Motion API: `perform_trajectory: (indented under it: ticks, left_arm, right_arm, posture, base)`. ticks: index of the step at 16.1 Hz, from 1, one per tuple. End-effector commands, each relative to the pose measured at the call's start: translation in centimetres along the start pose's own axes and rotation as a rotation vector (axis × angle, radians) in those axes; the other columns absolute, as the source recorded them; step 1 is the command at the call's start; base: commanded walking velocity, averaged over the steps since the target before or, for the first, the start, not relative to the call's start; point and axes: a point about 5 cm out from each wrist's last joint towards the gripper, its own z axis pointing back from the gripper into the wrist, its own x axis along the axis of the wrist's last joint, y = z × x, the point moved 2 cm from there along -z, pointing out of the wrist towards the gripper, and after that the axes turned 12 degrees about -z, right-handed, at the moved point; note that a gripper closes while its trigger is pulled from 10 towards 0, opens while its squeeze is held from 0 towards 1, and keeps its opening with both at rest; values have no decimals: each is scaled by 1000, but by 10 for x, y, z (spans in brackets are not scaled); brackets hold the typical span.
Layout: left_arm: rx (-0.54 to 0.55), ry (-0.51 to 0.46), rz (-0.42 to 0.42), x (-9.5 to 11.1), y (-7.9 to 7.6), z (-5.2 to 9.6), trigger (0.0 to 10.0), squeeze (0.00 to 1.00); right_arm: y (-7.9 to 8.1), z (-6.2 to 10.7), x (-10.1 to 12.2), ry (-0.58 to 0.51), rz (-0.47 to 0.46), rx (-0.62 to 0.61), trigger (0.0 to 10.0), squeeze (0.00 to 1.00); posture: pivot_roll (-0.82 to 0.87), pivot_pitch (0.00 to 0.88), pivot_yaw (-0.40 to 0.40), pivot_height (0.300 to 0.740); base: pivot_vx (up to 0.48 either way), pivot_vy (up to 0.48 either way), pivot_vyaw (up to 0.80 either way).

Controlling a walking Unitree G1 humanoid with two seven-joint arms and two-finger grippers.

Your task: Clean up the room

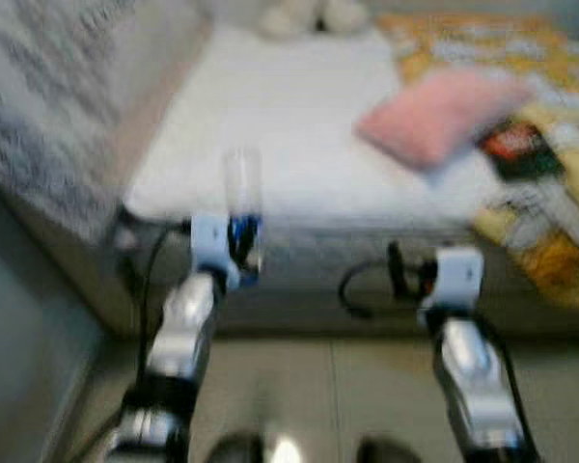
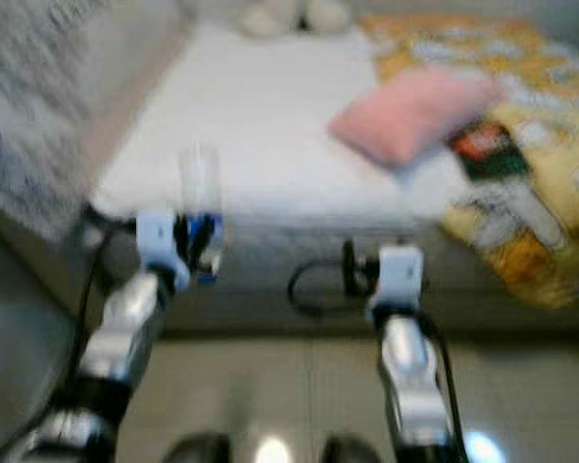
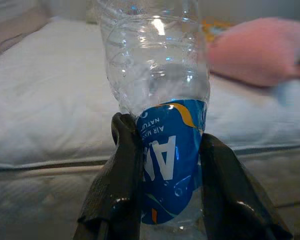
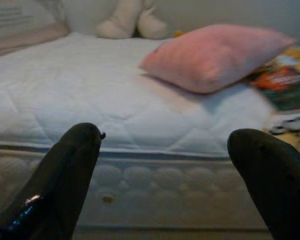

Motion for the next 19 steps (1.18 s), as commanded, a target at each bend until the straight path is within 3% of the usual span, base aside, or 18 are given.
perform_trajectory:
  ticks: [1,8,13,19]
  left_arm:
    - [-4,-53,-11,14,-1,-3,10000,0]
    - [-14,-48,-20,12,-4,-2,10000,0]
    - [-15,-38,-33,10,-7,-3,10000,0]
    - [18,58,-24,-17,9,11,10000,0]
  right_arm:
    - [-1,-3,6,-22,0,-7,10000,0]
    - [-3,-1,6,-17,6,-9,10000,0]
    - [-7,0,4,-7,15,-14,10000,0]
    - [-13,4,3,-4,31,-46,10000,0]
  posture:
    - [-35,0,48,700]
    - [-35,0,45,700]
    - [-36,0,43,700]
    - [-41,0,50,700]
  base:
    - [0,-480,0]
    - [0,-480,0]
    - [0,-96,86]
    - [0,0,603]
